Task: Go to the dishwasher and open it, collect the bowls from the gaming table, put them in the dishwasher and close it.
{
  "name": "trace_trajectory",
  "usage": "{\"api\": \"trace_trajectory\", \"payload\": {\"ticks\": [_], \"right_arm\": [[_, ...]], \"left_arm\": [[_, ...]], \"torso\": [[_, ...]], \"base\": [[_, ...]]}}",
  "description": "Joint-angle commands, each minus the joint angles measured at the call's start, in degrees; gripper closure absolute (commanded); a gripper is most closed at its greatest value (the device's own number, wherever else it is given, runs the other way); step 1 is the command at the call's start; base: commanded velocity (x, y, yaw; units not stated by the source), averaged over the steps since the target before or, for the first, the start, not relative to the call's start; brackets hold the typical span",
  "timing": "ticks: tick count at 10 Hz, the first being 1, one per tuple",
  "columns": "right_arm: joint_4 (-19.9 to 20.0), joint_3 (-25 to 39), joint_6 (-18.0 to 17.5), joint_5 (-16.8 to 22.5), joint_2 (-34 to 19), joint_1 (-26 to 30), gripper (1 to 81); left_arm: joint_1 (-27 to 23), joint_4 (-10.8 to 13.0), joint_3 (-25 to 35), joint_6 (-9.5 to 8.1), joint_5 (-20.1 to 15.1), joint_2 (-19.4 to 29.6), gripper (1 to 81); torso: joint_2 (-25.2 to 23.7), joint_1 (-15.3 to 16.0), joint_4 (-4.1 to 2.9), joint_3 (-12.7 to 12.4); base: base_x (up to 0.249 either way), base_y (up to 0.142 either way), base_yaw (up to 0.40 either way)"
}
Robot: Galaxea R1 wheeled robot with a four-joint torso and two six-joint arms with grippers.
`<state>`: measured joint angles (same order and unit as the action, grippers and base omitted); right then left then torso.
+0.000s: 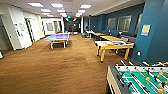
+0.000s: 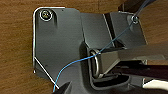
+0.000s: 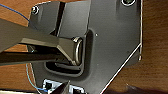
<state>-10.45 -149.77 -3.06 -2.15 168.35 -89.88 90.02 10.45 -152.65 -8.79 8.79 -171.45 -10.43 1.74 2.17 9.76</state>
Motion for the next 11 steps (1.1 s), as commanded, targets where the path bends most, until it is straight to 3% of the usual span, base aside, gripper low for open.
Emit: {"api": "trace_trajectory", "payload": {"ticks": [1,6,11], "right_arm": [[-0.28,0.19,0.07,2.5,-0.36,2.9,1.0],[-0.28,0.19,0.07,2.5,-0.36,2.9,1.0],[-0.36,0.19,0.07,2.5,-0.27,2.99,1.0]], "left_arm": [[-2.96,0.01,0.16,0.26,-2.2,0.23,1.0],[-2.96,0.1,0.16,0.35,-2.2,0.14,1.0],[-2.96,0.1,0.16,0.35,-2.2,-0.13,1.0]], "torso": [[0.02,0.0,0.0,0.0],[0.0,-0.07,0.0,0.0],[-0.02,-0.11,0.0,-0.02]], "base": [[0.19,0.065,0.0],[0.19,0.069,0.0],[0.192,0.0,0.0]]}}
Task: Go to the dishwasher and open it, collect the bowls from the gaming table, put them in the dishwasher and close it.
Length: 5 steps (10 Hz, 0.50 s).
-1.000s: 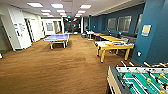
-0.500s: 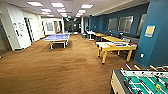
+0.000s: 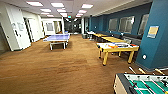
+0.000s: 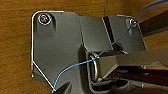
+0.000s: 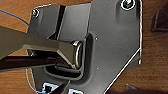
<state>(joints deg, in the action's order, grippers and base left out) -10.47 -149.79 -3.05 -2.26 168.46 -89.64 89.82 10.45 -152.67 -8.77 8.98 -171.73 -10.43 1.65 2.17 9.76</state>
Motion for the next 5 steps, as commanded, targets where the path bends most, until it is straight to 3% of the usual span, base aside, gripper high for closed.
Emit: {"api": "trace_trajectory", "payload": {"ticks": [1,5], "right_arm": [[-0.26,0.2,0.06,2.61,-0.38,2.83,1.0],[-0.25,0.21,0.06,2.43,-0.38,2.66,1.0]], "left_arm": [[-2.76,0.1,0.19,0.33,-2.39,0.07,1.0],[-2.76,0.19,0.27,0.33,-2.39,0.07,1.0]], "torso": [[0.0,0.0,0.0,0.0],[-0.02,-0.02,0.0,0.0]], "base": [[0.194,0.0,0.0],[0.21,0.0,0.0]]}}
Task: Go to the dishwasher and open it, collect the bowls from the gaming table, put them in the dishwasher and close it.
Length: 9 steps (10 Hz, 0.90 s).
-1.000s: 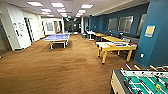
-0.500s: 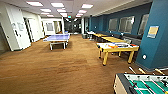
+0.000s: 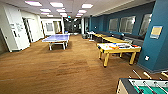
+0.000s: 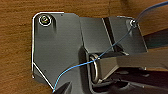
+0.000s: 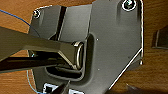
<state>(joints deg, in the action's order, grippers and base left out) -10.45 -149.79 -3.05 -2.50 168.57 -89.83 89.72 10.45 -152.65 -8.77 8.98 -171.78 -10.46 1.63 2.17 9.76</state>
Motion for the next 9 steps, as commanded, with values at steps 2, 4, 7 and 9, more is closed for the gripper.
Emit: {"api": "trace_trajectory", "payload": {"ticks": [2,4,7,9], "right_arm": [[-0.19,0.21,0.06,2.67,-0.4,2.77,1.0],[-0.01,0.21,0.06,2.76,-0.4,2.86,1.0],[0.08,0.21,0.06,2.76,-0.4,2.94,1.0],[0.08,0.21,0.06,2.76,-0.4,3.21,1.0]], "left_arm": [[-2.66,0.19,0.25,0.33,-2.39,0.11,1.0],[-2.66,0.19,0.16,0.33,-2.39,0.2,1.0],[-2.66,0.19,0.16,0.33,-2.39,0.2,1.0],[-2.66,0.1,0.16,0.33,-2.39,0.38,1.0]], "torso": [[0.02,0.02,0.0,0.0],[0.0,0.02,0.0,0.0],[0.0,0.02,0.0,0.0],[0.02,0.02,0.0,0.0]], "base": [[0.22,0.0,0.0],[0.22,0.0,0.0],[0.22,0.0,0.0],[0.222,0.0,0.0]]}}
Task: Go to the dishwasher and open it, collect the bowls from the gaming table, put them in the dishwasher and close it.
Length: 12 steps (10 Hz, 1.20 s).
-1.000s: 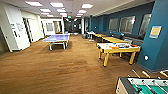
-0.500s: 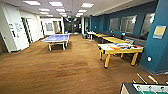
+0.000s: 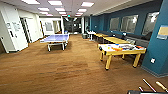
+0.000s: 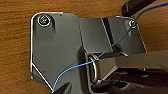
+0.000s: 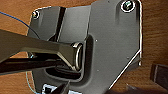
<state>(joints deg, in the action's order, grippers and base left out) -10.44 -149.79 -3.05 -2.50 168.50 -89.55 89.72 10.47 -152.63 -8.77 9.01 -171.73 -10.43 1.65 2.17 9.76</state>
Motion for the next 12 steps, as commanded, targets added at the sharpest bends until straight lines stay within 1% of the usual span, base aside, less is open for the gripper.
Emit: {"api": "trace_trajectory", "payload": {"ticks": [1,12], "right_arm": [[0.06,0.21,-0.02,2.76,-0.33,2.93,1.0],[0.06,-0.32,-0.03,2.5,0.37,2.57,1.0]], "left_arm": [[-2.66,0.08,0.13,0.42,-2.42,0.33,1.0],[-2.66,0.16,0.13,0.59,-2.42,-0.2,1.0]], "torso": [[0.0,0.0,0.0,0.0],[0.0,0.0,0.0,0.0]], "base": [[0.225,0.0,0.0],[0.236,0.0,0.0]]}}
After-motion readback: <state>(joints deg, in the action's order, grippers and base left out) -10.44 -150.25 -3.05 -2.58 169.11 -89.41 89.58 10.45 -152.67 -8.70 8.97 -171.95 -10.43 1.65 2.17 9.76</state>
